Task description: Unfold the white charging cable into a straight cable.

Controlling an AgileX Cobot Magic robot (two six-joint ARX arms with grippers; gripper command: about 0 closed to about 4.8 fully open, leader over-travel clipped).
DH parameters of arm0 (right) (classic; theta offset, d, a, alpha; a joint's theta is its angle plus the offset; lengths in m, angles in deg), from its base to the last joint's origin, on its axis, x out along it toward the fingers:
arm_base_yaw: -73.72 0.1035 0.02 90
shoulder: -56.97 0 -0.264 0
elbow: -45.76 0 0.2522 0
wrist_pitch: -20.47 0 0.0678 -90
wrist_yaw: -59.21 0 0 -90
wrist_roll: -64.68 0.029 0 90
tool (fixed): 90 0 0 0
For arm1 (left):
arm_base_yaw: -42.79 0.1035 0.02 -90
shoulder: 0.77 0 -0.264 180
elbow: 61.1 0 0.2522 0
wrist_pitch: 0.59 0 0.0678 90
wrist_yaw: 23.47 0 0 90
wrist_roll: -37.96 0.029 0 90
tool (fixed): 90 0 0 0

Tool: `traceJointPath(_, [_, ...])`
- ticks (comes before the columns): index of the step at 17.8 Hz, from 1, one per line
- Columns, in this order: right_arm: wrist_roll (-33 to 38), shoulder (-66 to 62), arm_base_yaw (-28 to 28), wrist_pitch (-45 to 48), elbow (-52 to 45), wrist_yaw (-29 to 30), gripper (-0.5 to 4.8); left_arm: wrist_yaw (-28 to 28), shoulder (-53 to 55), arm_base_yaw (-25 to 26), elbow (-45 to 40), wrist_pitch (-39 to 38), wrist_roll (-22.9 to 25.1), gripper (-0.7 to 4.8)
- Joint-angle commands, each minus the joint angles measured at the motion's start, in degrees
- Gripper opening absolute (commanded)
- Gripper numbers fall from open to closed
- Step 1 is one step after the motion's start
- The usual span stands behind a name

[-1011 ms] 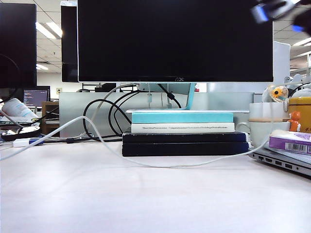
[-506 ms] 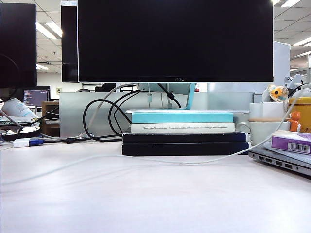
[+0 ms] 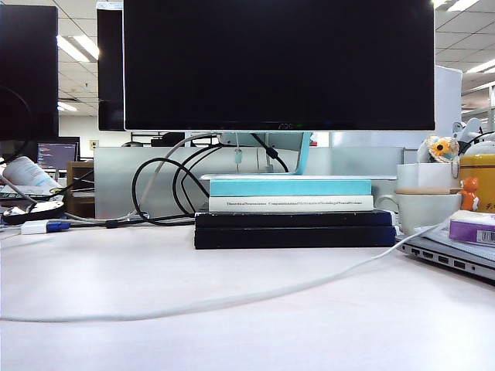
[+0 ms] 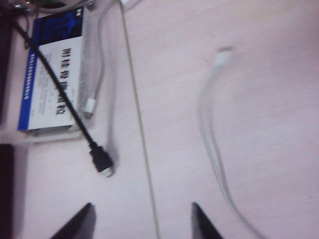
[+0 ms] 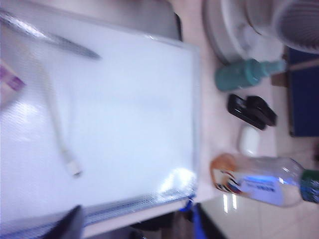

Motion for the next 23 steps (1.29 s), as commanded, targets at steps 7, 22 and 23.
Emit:
traceJointPath(7, [4.6,8.5,-0.3,12.4,0.2,17.0,2.97,20.0,-12.9,7.4,0.1,1.8,-1.7,2.41])
traceJointPath(22, [23.1,45.7,-0.2,51.1,-33.0,25.6,2.19,26.0,-46.6,11.3,-24.3,24.4,-21.1,2.41])
traceJointPath(23, [24.0,46.7,-0.2,54.3,-35.6,27.8,2.05,25.2,-49.4,11.3,-26.5,25.3,-22.2,2.36])
